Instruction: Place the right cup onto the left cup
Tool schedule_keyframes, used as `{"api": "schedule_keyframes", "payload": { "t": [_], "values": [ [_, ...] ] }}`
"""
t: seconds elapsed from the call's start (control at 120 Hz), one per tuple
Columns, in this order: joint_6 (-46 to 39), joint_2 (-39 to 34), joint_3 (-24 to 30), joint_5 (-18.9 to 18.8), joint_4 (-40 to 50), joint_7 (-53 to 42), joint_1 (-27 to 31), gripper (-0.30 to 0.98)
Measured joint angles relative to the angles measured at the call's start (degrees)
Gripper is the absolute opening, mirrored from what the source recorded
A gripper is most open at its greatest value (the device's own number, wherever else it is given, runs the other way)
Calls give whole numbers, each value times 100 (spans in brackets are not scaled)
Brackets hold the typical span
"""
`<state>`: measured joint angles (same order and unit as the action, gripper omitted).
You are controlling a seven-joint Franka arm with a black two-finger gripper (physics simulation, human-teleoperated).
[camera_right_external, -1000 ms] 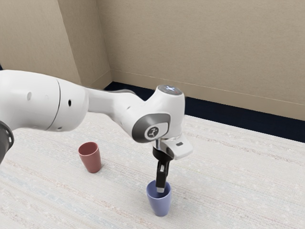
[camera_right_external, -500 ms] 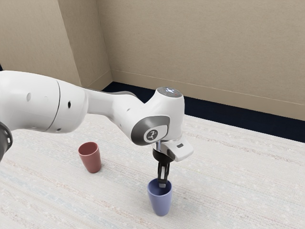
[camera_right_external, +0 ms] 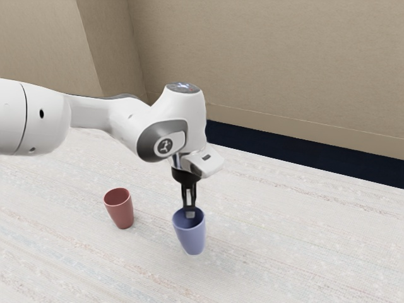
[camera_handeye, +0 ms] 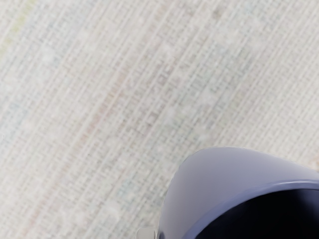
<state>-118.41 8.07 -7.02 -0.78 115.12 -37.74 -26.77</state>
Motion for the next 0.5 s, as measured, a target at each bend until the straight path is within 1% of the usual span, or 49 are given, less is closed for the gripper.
{"api": "schedule_keyframes", "payload": {
  "t": [0.158, 0.317, 0.408, 0.5],
  "values": [
    [117, -534, -6, -218, 383, 75, 452, -10],
    [381, -959, -56, -508, 490, 146, 875, -10],
    [552, -1131, -238, -678, 489, 187, 964, -10],
    [707, -1240, -507, -824, 468, 217, 934, -10]
  ]
}}
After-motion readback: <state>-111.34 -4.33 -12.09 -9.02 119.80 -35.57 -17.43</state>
